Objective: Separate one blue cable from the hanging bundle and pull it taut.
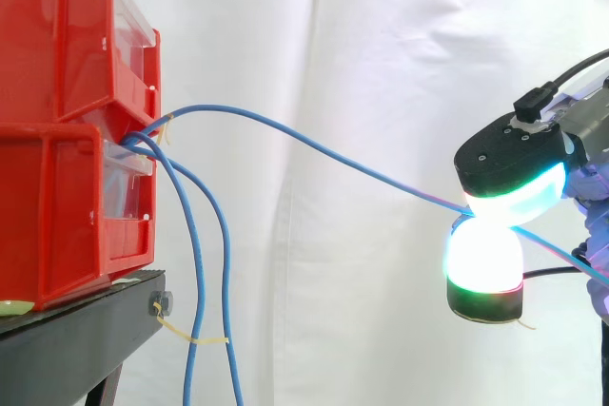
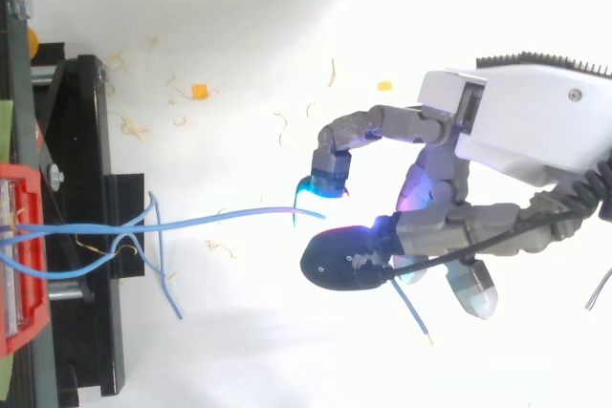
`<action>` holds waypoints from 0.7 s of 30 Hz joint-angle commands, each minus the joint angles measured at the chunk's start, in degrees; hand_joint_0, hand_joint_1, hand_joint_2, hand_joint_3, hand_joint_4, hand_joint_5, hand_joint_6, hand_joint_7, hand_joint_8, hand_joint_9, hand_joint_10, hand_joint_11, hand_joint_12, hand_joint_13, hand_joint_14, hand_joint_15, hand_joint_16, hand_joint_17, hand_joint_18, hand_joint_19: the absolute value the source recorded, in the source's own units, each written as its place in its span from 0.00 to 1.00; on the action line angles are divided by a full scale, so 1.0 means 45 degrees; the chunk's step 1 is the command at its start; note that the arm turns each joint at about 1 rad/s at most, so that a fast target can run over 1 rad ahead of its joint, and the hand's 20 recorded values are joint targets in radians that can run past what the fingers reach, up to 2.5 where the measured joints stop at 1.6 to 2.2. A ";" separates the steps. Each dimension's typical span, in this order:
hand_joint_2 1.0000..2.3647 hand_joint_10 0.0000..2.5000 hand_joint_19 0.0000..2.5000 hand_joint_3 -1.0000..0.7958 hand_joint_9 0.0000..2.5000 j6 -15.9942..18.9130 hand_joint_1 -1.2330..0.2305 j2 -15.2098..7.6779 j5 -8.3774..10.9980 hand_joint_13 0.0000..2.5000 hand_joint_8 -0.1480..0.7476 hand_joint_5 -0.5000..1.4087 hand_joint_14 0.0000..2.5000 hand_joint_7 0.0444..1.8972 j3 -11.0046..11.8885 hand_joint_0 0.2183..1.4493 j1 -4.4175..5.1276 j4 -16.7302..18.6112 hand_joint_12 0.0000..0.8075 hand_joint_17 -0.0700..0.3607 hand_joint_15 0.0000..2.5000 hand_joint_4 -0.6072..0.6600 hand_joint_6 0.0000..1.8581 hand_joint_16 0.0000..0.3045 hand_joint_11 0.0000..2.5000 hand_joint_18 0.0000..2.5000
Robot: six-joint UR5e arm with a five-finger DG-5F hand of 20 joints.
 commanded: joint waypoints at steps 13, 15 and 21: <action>0.01 0.01 0.23 0.53 0.80 -0.0002 0.33 -0.0011 0.0020 0.52 0.34 0.33 0.01 0.54 -0.0007 0.40 -0.0043 -0.0039 0.32 0.40 0.21 0.62 0.27 0.15 0.18 0.36; 0.01 0.01 0.23 0.54 0.80 -0.0002 0.33 0.0009 0.0000 0.52 0.34 0.33 0.01 0.54 -0.0007 0.40 -0.0043 0.0000 0.32 0.40 0.22 0.62 0.27 0.15 0.18 0.36; 0.01 0.01 0.23 0.53 0.80 -0.0021 0.33 -0.0011 0.0020 0.52 0.33 0.33 0.01 0.54 0.0013 0.40 -0.0043 0.0019 0.32 0.40 0.21 0.62 0.27 0.15 0.18 0.36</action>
